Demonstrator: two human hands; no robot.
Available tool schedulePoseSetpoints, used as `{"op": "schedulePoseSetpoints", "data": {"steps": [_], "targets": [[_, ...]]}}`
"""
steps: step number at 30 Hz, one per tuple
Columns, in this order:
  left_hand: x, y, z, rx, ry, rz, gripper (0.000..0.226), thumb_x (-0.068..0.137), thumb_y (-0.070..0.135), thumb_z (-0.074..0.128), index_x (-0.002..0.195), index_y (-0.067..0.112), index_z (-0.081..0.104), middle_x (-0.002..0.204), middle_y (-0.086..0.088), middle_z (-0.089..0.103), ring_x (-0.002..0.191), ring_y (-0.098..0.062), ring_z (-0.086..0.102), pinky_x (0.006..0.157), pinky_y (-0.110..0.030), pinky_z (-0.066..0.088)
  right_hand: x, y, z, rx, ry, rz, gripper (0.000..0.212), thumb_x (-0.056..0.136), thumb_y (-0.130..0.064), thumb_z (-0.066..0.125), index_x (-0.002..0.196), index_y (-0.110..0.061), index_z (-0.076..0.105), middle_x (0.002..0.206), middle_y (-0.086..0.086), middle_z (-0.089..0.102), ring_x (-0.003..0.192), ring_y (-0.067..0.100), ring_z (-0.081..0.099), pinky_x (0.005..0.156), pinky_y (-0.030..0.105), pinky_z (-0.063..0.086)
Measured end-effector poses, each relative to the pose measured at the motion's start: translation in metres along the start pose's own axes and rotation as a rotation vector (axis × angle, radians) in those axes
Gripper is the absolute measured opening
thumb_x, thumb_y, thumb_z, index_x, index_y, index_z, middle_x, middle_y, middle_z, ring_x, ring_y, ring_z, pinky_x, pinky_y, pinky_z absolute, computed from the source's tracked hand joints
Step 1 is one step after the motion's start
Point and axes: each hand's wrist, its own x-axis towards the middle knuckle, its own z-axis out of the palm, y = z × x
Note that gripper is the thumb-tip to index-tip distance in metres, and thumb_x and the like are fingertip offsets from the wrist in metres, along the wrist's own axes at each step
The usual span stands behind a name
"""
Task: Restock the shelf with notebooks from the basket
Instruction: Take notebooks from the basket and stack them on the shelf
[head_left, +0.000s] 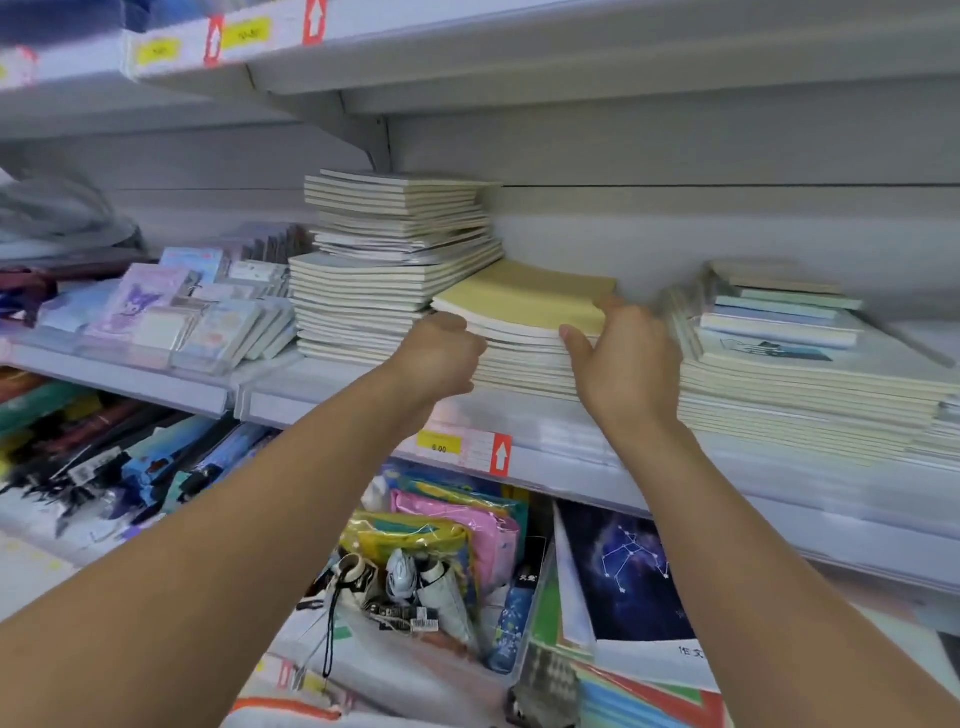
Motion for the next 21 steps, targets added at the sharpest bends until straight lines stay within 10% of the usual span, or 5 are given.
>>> {"op": "schedulePoseSetpoints", "data": {"steps": [5, 10, 14, 21], "targets": [[-0.039, -0.05, -0.083, 0.231, 0.023, 0.034, 0.012, 0.097, 0.018, 0.058, 0.102, 0.015, 0.068, 0.1, -0.003, 0.067, 0.081, -0.012, 0.064, 0.067, -0.024, 0.057, -0.043, -0.059, -0.005, 0.396, 0.118, -0.325, 0.032, 0.096, -0.032, 0.059, 0.072, -0.011, 0.064, 0.069, 0.0, 0.063, 0.065, 0.019, 0.056, 0.06, 0.032, 0.039], [-0.106, -0.136, -0.153, 0.458, -0.073, -0.164, 0.019, 0.097, 0.03, 0.058, 0.094, 0.014, 0.068, 0.086, 0.0, 0.073, 0.072, -0.012, 0.068, 0.061, -0.024, 0.056, -0.165, -0.089, 0.052, 0.537, -0.609, -0.579, 0.048, 0.1, -0.034, 0.054, 0.06, -0.007, 0.052, 0.051, 0.001, 0.046, 0.048, 0.009, 0.042, 0.054, 0.035, 0.033], [-0.144, -0.194, -0.175, 0.915, -0.392, -0.313, 0.022, 0.099, 0.025, 0.051, 0.1, 0.011, 0.069, 0.091, -0.003, 0.071, 0.081, -0.02, 0.066, 0.067, -0.026, 0.051, -0.28, -0.05, 0.116, 0.178, -1.682, -0.413, 0.04, 0.098, -0.042, 0.06, 0.099, -0.004, 0.07, 0.091, 0.01, 0.072, 0.071, 0.015, 0.068, 0.057, 0.026, 0.055], [-0.154, -0.243, -0.188, 1.347, -0.68, -0.179, 0.037, 0.095, 0.05, 0.052, 0.118, 0.023, 0.064, 0.107, 0.006, 0.062, 0.097, -0.019, 0.056, 0.082, -0.029, 0.043, -0.436, 0.055, 0.175, -0.338, -1.847, -0.211, 0.119, 0.079, -0.047, 0.081, 0.16, -0.01, 0.002, 0.168, 0.007, 0.007, 0.152, 0.028, 0.019, 0.12, 0.043, 0.026]]}}
